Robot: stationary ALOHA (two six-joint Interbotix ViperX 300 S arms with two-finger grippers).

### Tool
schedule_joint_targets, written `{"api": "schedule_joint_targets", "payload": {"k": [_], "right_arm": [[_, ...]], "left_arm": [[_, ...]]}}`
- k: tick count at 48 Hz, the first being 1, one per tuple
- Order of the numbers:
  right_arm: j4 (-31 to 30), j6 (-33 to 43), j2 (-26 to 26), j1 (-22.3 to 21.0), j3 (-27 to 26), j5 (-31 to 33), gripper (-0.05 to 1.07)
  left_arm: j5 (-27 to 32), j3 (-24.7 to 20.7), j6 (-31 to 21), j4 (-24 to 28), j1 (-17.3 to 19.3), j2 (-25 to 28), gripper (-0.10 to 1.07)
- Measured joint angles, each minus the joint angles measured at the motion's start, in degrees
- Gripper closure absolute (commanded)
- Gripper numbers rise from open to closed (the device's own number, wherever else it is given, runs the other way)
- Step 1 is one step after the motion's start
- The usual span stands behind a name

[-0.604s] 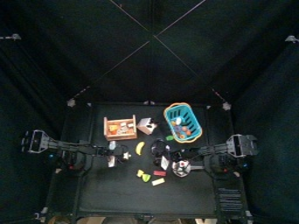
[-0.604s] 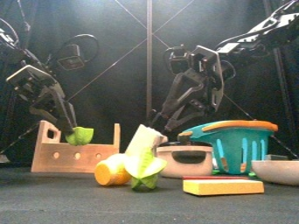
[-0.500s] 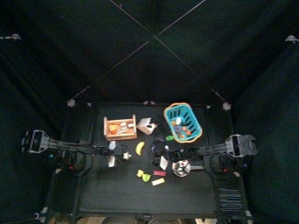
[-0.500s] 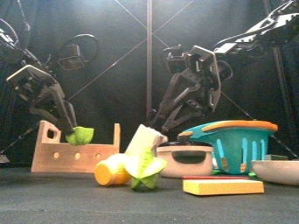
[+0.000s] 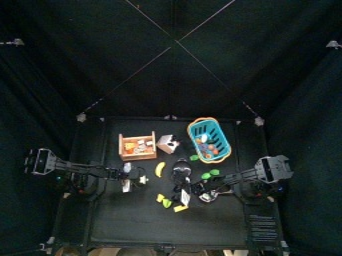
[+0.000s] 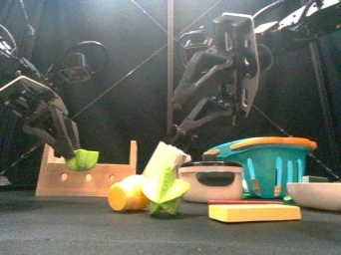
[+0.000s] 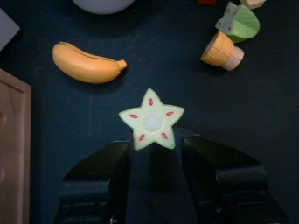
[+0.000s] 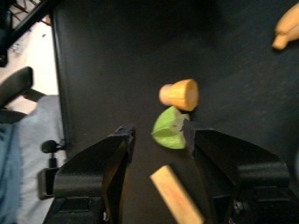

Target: Grab starfruit top

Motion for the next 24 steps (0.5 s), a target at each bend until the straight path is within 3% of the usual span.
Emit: {"api": "schedule_joint_targets", "payload": {"k": [9, 15, 24], "right_arm": [[15.38, 0.0, 2.46, 2.46, -2.9, 2.9, 0.19], [25.75, 0.09, 3.25, 3.43, -5.19, 9.05, 0.19], [36.12, 0.18, 6.24, 3.6, -9.14, 16.0, 0.19]], "left_arm": [[0.0, 0.26, -0.26, -0.35, -0.18, 0.0, 0.22], [0.0, 0.35, -0.18, -0.7, -0.18, -0.09, 0.22], [0.0, 0.53, -0.18, -2.55, -0.26, 0.0, 0.22]]}}
